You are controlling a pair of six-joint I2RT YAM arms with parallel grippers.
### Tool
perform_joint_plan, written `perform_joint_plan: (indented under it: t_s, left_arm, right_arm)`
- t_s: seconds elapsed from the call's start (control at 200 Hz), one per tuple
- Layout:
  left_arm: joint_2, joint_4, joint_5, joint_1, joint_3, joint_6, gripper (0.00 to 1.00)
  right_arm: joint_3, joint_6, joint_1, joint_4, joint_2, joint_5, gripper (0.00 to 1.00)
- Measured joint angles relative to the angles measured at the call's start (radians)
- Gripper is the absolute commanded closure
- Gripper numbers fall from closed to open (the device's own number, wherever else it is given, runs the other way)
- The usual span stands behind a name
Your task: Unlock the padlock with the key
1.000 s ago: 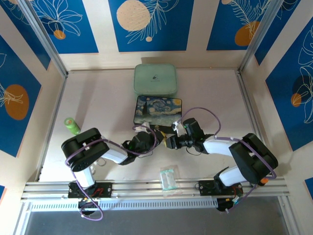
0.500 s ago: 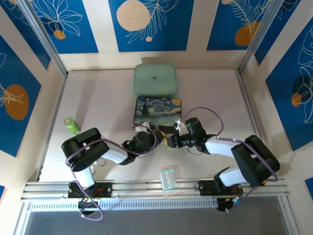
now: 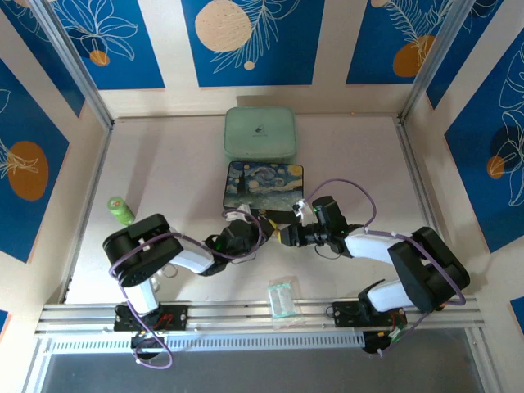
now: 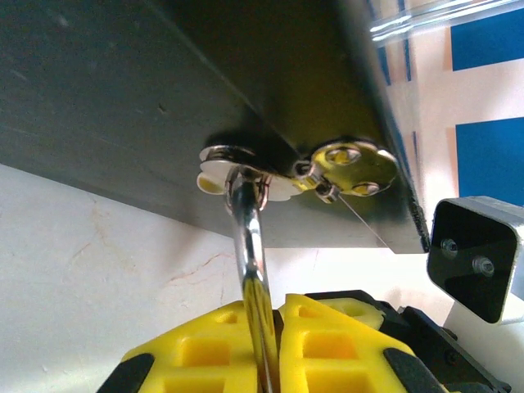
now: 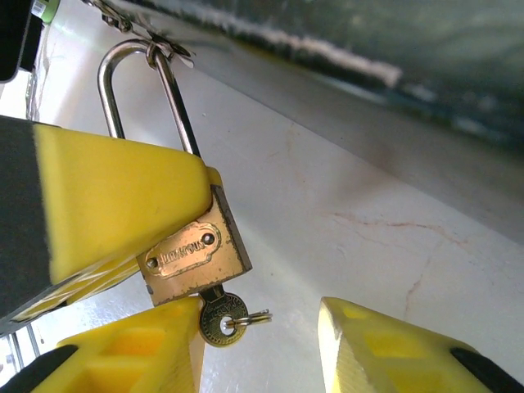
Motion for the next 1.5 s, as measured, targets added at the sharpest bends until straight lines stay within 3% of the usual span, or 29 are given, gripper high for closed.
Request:
perform_joint_plan:
  t_s: [0.28, 0.61, 0.775, 1.131, 1.271, 1.501]
  left_arm:
    - [0.002, -0.016, 0.003, 0.0, 0.0, 0.001, 1.0]
    - [0.002, -0.045, 0.018, -0.002, -0.005, 0.011, 1.0]
    - [-0.017, -0.099, 0.019, -0.001, -0.004, 0.039, 1.0]
    - [-0.145, -0.414, 0.045, 0.046, 0.026, 0.201, 0.95]
    - [-0.211, -0.603, 0.015, 0.048, 0.061, 0.272, 0.95]
    - [-0.247, -0.719, 0.006, 0.061, 0.086, 0.347, 0.94]
  right_arm:
    - [-0.001, 0.018, -0.013, 0.006, -0.003, -0.002, 0.59]
    - [-0.006, 0.025, -0.042, 0.019, -0.019, 0.066, 0.59]
    - [-0.003, 0.03, -0.007, 0.011, -0.03, 0.132, 0.58]
    - [0.108, 0.048, 0.095, -0.099, 0.029, 0.319, 0.59]
    - [0.122, 0.053, 0.109, -0.099, 0.074, 0.35, 0.59]
    - [0.131, 0.062, 0.114, -0.109, 0.09, 0.373, 0.59]
